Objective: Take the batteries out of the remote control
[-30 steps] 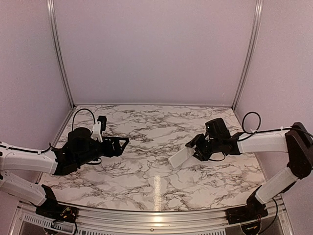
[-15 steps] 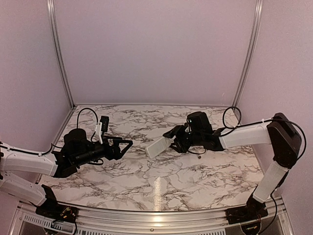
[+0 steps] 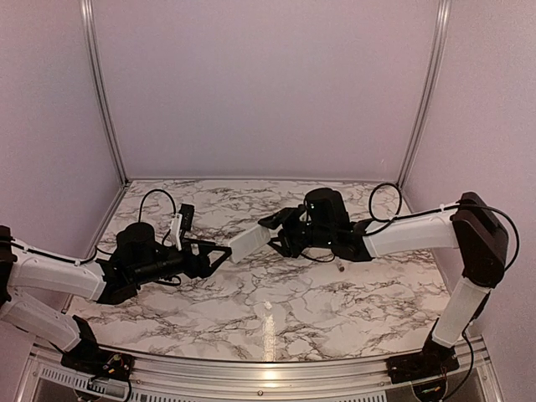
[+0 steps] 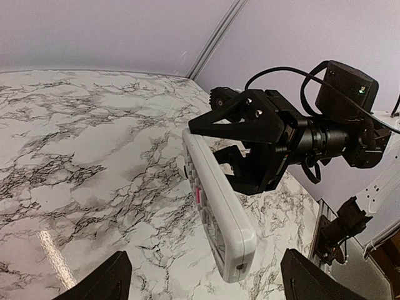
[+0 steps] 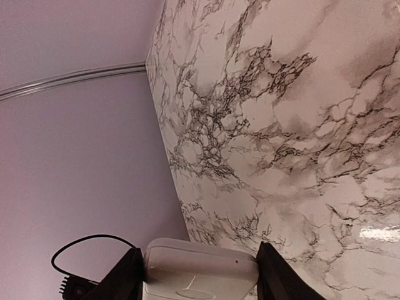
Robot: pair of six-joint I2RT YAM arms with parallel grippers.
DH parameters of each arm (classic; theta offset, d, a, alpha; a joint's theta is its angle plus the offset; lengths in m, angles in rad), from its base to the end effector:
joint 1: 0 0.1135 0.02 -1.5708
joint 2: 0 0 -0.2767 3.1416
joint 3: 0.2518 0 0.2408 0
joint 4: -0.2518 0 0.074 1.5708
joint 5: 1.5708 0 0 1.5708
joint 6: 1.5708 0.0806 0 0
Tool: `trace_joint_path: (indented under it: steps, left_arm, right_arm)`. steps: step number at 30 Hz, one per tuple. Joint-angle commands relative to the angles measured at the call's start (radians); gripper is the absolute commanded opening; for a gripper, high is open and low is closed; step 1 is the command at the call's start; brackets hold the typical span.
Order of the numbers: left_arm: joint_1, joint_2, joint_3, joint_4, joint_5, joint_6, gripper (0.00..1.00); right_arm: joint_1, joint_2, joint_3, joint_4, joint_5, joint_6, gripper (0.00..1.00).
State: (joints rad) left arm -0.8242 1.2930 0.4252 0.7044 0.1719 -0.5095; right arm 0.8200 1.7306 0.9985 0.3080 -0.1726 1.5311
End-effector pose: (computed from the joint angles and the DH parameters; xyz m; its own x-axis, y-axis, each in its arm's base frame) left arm 0.1882 -0.2237 0.2155 -0.5051 -0.1617 -0.8478 0.6775 0.5342 -0.5055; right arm 0.2746 0.3146 0.2123 -0.8376 0.5453 0.0344 0.2477 0.3228 0.9135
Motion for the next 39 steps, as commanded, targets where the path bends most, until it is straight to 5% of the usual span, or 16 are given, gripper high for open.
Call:
trace_joint_path:
  steps: [1, 29, 39]
  left_arm:
    - [-0.006, 0.025, 0.021, 0.035, 0.021, 0.0, 0.86]
    - [-0.006, 0.072, 0.044, 0.026, -0.015, -0.015, 0.52]
    - [-0.006, 0.08, 0.051, 0.012, -0.041, -0.018, 0.22]
  right_arm:
    - [0.028, 0.021, 0.065, 0.035, 0.038, 0.03, 0.0]
    - [0.122, 0.14, 0.202, 0.018, 0.055, 0.022, 0.0]
    - [0.135, 0.138, 0.226, -0.016, 0.066, -0.003, 0.0]
